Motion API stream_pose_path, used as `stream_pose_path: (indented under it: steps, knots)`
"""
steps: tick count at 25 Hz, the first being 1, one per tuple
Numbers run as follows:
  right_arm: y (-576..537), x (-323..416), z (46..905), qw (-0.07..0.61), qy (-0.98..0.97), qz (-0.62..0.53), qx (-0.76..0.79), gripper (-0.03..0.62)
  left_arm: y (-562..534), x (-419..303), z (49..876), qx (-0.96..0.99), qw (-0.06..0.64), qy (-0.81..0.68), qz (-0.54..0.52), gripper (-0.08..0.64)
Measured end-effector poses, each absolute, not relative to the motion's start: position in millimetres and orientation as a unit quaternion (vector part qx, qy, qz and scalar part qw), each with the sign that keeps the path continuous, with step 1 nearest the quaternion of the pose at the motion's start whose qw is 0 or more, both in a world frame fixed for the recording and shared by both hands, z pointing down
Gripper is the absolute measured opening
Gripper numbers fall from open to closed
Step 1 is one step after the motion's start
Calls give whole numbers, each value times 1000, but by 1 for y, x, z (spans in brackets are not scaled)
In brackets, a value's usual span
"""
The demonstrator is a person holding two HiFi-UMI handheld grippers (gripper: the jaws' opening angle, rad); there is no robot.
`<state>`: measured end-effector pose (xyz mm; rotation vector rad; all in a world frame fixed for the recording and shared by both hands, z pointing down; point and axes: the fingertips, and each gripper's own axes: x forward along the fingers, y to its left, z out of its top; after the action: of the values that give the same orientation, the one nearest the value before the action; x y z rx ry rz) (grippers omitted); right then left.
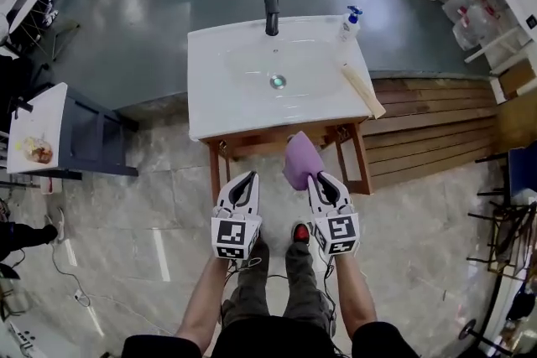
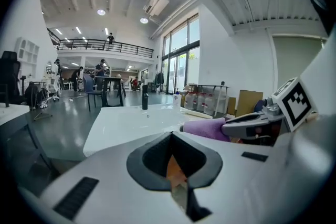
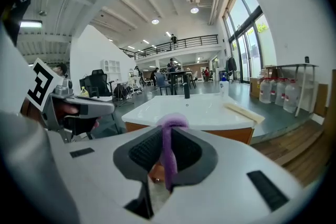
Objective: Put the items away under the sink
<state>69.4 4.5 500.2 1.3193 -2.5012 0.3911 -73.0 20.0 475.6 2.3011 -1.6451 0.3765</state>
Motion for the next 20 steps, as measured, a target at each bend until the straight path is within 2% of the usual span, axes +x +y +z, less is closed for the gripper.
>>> stream_pose_path:
  steps: [20]
  knots:
    - [-31, 9, 709, 160, -912, 145, 348, 72, 11, -108, 686, 733, 177, -642, 141, 6]
